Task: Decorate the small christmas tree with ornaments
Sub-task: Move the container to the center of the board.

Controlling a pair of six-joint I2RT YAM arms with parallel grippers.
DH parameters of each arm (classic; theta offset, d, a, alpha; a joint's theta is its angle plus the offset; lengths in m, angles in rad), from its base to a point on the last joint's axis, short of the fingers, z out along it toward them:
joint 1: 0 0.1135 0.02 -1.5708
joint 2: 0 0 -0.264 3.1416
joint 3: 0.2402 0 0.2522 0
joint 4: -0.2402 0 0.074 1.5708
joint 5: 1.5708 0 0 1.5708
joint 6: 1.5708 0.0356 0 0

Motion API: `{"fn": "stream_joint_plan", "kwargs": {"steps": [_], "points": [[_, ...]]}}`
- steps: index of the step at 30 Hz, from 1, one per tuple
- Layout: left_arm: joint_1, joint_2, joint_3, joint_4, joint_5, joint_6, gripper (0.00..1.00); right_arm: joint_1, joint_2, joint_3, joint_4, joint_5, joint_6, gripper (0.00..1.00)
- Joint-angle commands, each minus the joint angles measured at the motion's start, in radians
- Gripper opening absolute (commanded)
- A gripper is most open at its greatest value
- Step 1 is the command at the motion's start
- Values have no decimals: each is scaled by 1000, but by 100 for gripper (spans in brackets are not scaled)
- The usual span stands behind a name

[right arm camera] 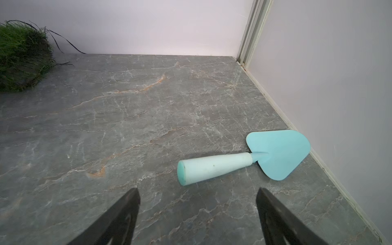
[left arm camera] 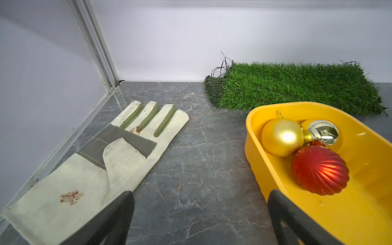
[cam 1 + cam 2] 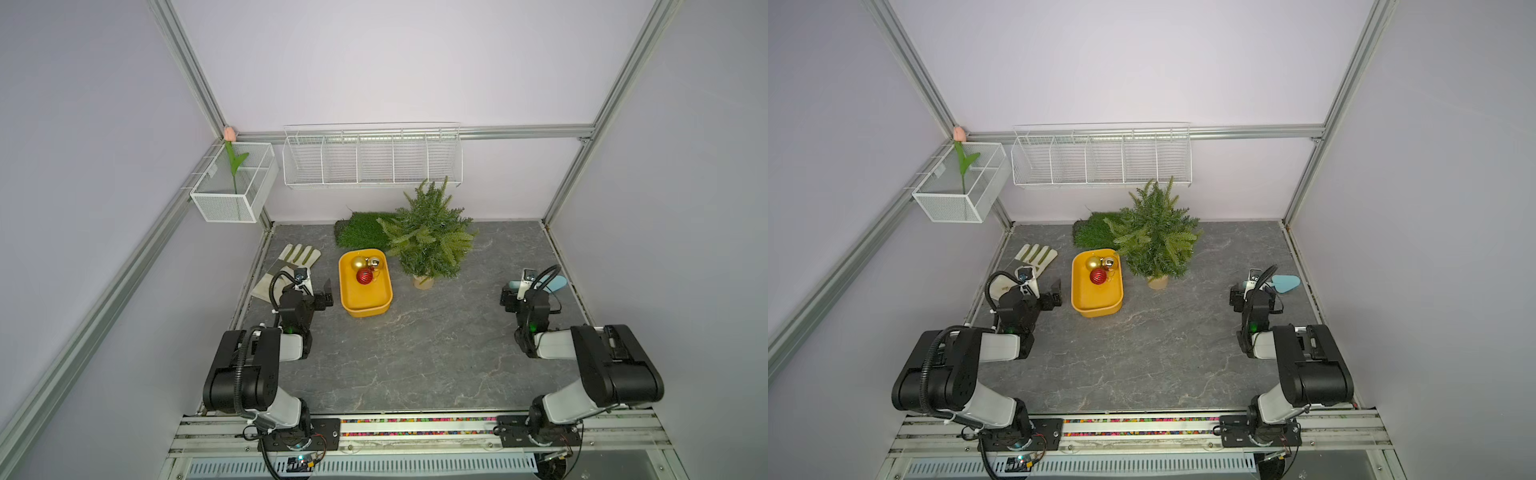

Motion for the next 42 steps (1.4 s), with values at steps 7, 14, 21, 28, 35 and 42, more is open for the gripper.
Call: {"fn": "stream_joint_plan", "kwargs": {"steps": [7,14,21,28,35,42], "points": [[5,6,45,-58,-172,-65,99,-2,3,8,21,-11,-7,89],[4,7,43,-53,-182,-65,99,-3,3,8,19,-15,-4,89],[1,-101,46,-141,-277,-99,97,13,-44,13,-30,-6,-21,89],[-15,-273,194,-565,-313,-189,90,46,-141,59,-210,64,-30,89],[-39,-230,347,-873,-65,-333,82,53,-262,227,-650,18,86,90],[-130,-111,453,-1132,126,-375,74,53,-339,345,-903,-144,186,96]]}}
